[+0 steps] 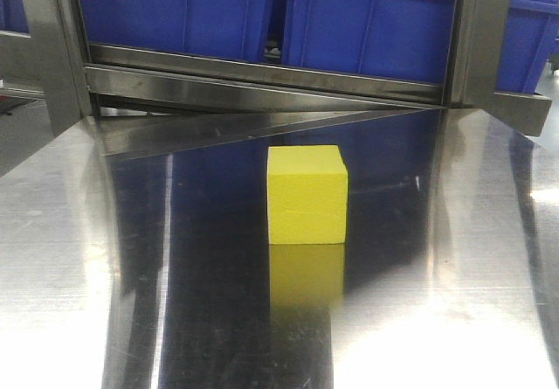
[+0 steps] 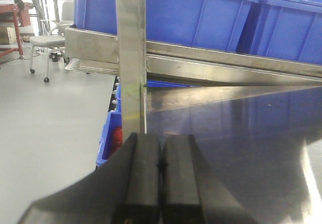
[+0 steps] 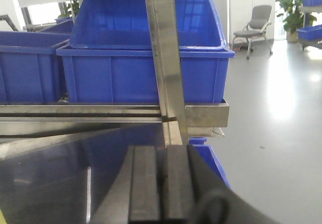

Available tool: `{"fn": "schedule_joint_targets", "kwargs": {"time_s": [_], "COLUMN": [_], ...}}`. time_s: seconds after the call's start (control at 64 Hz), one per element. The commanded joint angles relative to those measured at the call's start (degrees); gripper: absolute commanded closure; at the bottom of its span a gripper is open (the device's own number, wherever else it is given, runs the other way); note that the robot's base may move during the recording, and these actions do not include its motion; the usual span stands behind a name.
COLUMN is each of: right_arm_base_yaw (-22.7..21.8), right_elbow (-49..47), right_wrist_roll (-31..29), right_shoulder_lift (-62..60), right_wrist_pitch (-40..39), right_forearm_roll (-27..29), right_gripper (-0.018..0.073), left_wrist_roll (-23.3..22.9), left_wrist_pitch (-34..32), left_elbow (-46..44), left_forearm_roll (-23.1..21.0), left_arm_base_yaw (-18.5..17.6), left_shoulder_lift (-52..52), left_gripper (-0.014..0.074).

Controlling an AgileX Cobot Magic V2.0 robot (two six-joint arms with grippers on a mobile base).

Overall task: Place yellow foam block on left shelf second layer
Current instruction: 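Move the right gripper above the yellow foam cube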

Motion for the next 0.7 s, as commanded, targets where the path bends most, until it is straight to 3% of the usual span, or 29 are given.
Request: {"fn": "schedule_joint_targets", "kwargs": {"time_s": [0.0, 0.219, 0.297, 0.687], "right_arm_base_yaw": [0.82, 6.52, 9.54, 22.20], "right_elbow": [-6.83, -16.27, -18.52, -31.96], "right_wrist_roll": [0.15, -4.06, -5.62, -5.97], "right_shoulder_lift": [6.48, 23.39, 28.79, 48.36], "right_wrist_pitch": [-0.31, 6.02, 7.48, 15.40], "right_forearm_roll": [0.23, 0.23, 0.23, 0.23], "right_gripper": [0.0472, 0.0138, 0.0069, 0.0050], "left_wrist_roll": [-0.22, -0.22, -0.22, -0.22], "left_wrist_pitch": [-4.77, -4.77, -4.77, -4.77], "left_elbow": [1.48, 1.48, 1.48, 1.48], "left_forearm_roll": [-0.42, -0.42, -0.42, -0.42], "left_arm_base_yaw": [-0.18, -0.18, -0.18, -0.18], "left_shoulder_lift": [0.21, 0.21, 0.21, 0.21], "left_gripper": [0.0460, 0.0460, 0.0460, 0.0460]}}
